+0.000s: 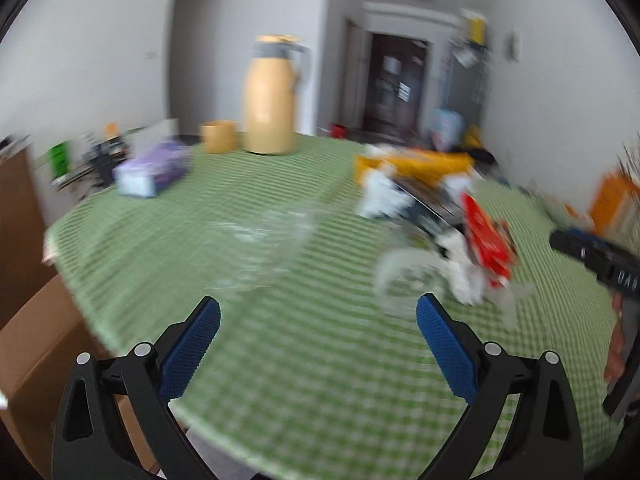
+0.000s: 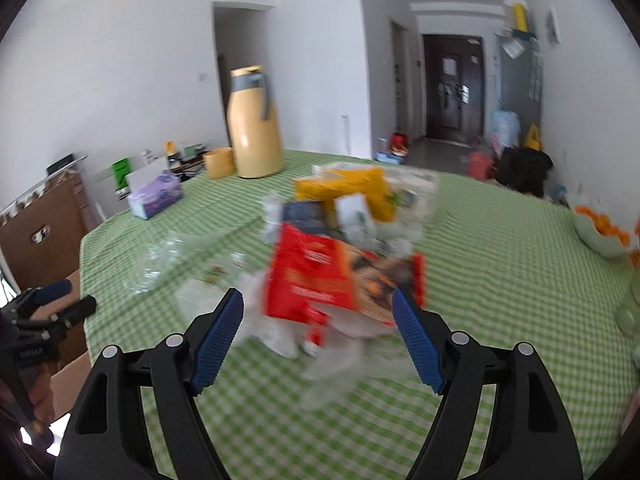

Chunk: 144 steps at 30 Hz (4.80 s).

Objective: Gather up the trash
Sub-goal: 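Return both open tools to the trash pile on the table, then grasp the plastic water bottle with the left tool while the right tool grasps the red snack bag, then carry bottle and snack bag over the cardboard box and open both tools, then move both open tools back over the trash on the table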

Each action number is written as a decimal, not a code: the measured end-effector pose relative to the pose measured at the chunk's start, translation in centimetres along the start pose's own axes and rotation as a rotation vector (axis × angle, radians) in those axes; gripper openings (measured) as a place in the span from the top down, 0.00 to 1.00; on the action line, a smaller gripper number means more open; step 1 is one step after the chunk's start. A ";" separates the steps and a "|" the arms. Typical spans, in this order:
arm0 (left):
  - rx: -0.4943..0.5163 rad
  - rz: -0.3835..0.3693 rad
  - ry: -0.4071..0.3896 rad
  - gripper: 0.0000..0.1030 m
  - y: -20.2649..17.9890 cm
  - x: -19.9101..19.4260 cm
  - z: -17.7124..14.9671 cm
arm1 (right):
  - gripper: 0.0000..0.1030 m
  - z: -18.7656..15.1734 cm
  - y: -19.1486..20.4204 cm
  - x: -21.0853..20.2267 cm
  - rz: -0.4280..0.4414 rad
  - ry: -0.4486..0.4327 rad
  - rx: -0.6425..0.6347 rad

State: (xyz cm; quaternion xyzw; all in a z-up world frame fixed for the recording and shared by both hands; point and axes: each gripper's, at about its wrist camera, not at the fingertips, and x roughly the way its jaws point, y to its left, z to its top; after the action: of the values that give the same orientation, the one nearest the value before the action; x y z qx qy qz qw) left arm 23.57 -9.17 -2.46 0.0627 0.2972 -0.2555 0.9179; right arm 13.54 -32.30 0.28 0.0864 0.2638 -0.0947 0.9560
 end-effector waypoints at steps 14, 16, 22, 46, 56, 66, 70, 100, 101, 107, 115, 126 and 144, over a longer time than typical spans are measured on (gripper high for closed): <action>0.090 0.014 0.176 0.90 -5.3 10.0 1.6 | 0.28 -2.9 -5.9 -1.8 -0.044 0.051 0.056; 0.070 0.031 0.170 1.00 -5.0 9.8 2.0 | 0.28 -3.2 -6.3 -1.6 -0.034 0.069 0.067; 0.014 0.078 0.042 1.00 -3.8 5.1 4.1 | 0.29 -3.9 -5.1 0.8 0.031 0.148 0.063; -0.086 0.147 -0.056 1.00 1.9 -2.4 5.9 | 0.41 1.9 -11.0 13.8 0.243 0.238 0.331; -0.102 0.156 -0.027 1.00 2.4 -1.9 5.1 | 0.99 0.1 -11.3 11.2 0.253 0.256 0.299; -0.115 0.168 -0.058 1.00 2.7 -3.7 4.8 | 0.99 1.7 -11.5 2.6 0.133 0.086 0.286; -0.136 0.173 -0.073 1.00 3.6 -4.5 4.6 | 0.99 3.6 -11.2 0.6 0.127 0.038 0.271; -0.610 0.696 0.021 1.00 31.7 -19.8 -11.3 | 0.99 4.5 38.2 13.4 0.746 0.301 -0.350; -0.630 0.703 0.038 1.00 32.4 -19.7 -12.2 | 0.99 3.2 40.8 14.1 0.741 0.328 -0.397; -0.683 0.690 0.119 1.00 35.1 -18.1 -15.5 | 0.99 -3.0 50.4 17.5 0.749 0.472 -0.548; -0.698 0.619 0.209 1.00 35.4 -13.7 -17.5 | 0.42 -5.7 53.5 20.0 0.583 0.451 -0.715; -0.825 0.570 0.267 0.50 37.9 -9.7 -18.3 | 0.35 -4.4 48.8 19.7 0.582 0.451 -0.652; -0.782 0.615 0.198 0.40 36.5 -13.8 -15.7 | 0.35 -3.9 49.1 17.1 0.638 0.437 -0.658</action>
State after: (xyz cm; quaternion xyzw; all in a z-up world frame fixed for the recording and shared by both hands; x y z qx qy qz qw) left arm 24.40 32.45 -8.64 -0.1770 0.4239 0.1643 0.8729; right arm 37.14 13.76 -6.29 -0.1253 0.4339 0.3103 0.8365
